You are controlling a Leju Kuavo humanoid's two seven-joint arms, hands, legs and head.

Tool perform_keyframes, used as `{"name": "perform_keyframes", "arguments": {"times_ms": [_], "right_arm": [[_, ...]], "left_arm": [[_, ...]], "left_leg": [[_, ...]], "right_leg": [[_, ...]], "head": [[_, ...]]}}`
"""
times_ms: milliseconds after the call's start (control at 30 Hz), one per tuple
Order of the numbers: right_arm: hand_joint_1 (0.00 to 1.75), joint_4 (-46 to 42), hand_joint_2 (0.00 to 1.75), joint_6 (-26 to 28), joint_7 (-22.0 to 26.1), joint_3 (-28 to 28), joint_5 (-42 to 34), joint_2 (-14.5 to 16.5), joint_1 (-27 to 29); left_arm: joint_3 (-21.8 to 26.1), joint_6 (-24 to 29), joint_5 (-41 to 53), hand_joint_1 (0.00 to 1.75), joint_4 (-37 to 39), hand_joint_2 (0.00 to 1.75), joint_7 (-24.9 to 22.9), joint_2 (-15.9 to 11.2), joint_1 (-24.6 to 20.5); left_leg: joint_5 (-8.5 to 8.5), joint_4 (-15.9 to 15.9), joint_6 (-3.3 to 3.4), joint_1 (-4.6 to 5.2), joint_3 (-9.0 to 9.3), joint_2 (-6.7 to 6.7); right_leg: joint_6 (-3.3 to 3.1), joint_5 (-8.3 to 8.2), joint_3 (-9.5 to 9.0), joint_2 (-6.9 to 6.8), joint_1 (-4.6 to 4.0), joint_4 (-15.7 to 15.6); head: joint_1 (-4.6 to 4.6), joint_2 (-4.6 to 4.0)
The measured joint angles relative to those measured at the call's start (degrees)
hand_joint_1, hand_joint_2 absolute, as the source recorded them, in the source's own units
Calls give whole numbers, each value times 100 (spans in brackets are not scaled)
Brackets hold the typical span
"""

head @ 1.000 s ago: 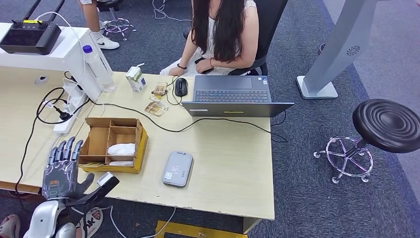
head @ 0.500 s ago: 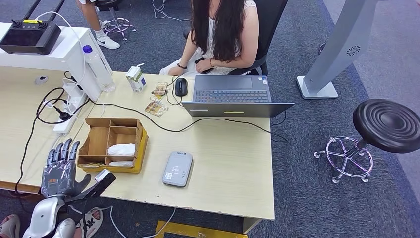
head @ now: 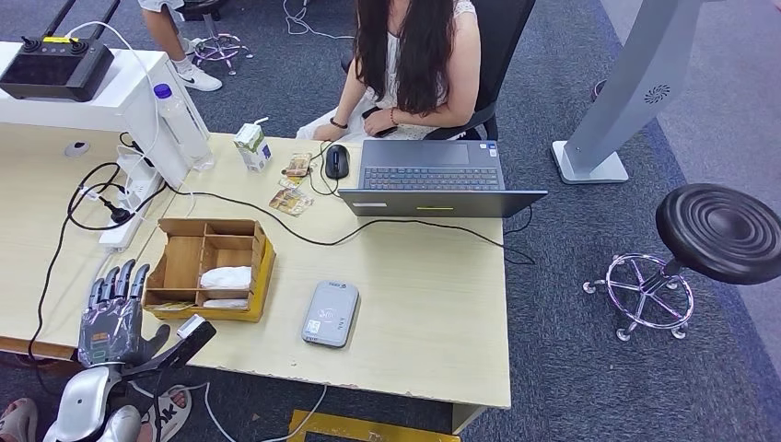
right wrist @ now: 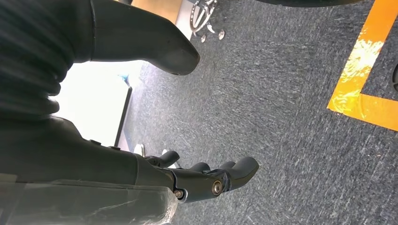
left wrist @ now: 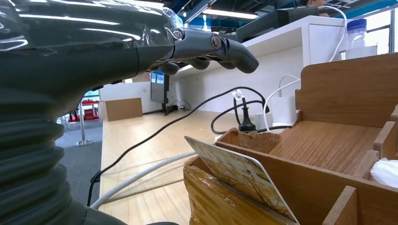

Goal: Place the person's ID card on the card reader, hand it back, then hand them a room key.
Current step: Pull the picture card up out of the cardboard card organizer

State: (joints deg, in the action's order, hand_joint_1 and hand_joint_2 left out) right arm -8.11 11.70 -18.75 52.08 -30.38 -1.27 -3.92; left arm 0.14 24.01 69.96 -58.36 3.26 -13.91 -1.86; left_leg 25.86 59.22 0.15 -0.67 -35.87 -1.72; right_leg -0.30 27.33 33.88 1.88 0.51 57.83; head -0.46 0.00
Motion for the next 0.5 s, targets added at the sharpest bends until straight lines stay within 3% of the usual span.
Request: {"name": "perform_keyframes", "arguments": {"times_ms": [500], "right_arm": [[0, 0, 175, -14, 0, 36, 0, -2, -1]], "left_arm": [[13, 121, 0, 0, 60, 175, 120, 3, -30]], "left_leg": [[0, 0, 0, 0, 0, 0]], "right_leg": [[0, 0, 0, 0, 0, 0]], "head": [[1, 0]]}}
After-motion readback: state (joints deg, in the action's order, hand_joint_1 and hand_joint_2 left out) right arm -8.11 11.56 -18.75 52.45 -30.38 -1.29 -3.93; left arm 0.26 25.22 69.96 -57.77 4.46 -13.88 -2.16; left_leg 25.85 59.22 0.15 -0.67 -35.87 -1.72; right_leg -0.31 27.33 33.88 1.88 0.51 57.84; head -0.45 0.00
